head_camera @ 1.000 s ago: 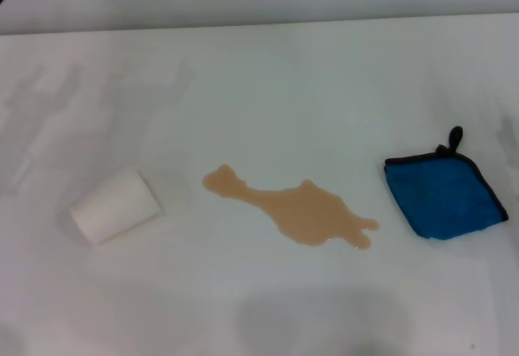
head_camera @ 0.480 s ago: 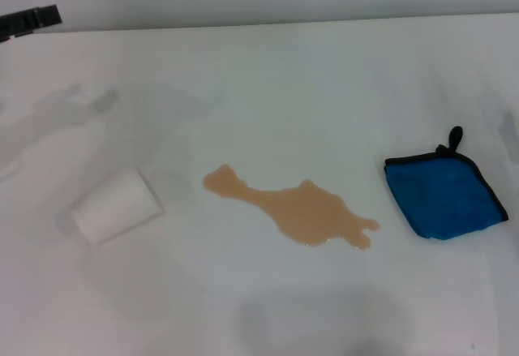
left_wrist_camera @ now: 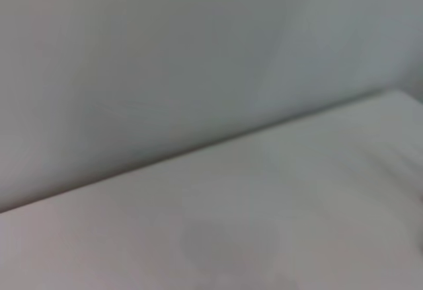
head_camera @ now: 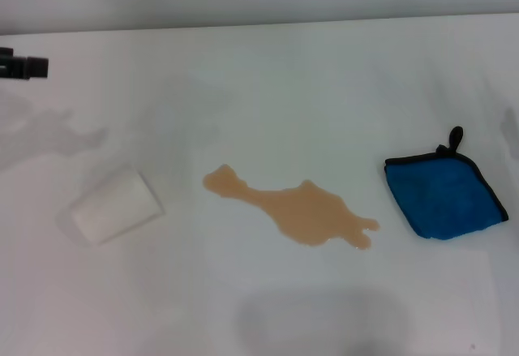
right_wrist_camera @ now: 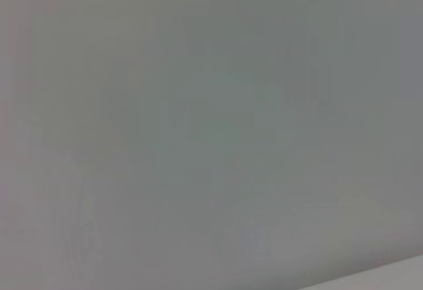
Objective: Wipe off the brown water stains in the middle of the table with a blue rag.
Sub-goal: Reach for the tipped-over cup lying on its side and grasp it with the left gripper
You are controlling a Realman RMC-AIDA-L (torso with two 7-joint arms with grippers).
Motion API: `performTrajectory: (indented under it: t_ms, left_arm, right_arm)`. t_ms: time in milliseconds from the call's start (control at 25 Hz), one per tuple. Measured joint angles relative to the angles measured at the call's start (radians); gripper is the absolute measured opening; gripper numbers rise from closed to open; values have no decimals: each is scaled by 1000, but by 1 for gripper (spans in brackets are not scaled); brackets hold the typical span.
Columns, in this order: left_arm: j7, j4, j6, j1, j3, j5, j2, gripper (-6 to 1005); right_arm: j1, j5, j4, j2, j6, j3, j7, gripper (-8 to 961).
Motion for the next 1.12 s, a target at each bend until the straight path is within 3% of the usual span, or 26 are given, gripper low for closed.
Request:
performTrajectory:
  t_ms: [160, 320, 600, 800, 1120]
  left_arm:
    - [7, 57, 112, -20, 39, 50, 16, 824]
    - [-4, 88, 198, -53, 144, 161, 34, 825]
    - [50, 99, 216, -90, 183, 243, 24, 826]
    - [91, 99, 209, -100, 184, 267, -24, 823]
    - [104, 92, 157, -117, 196, 436, -118, 821]
  right_arm:
    - [0, 0, -8, 0, 1, -5, 0, 857]
    - [0, -1, -14, -1, 4, -8, -1, 857]
    - [0, 0, -16, -2, 21, -1, -5, 856]
    - [0, 0, -16, -1, 24, -1, -4, 856]
    - [9, 0, -16, 0, 55, -1, -5, 856]
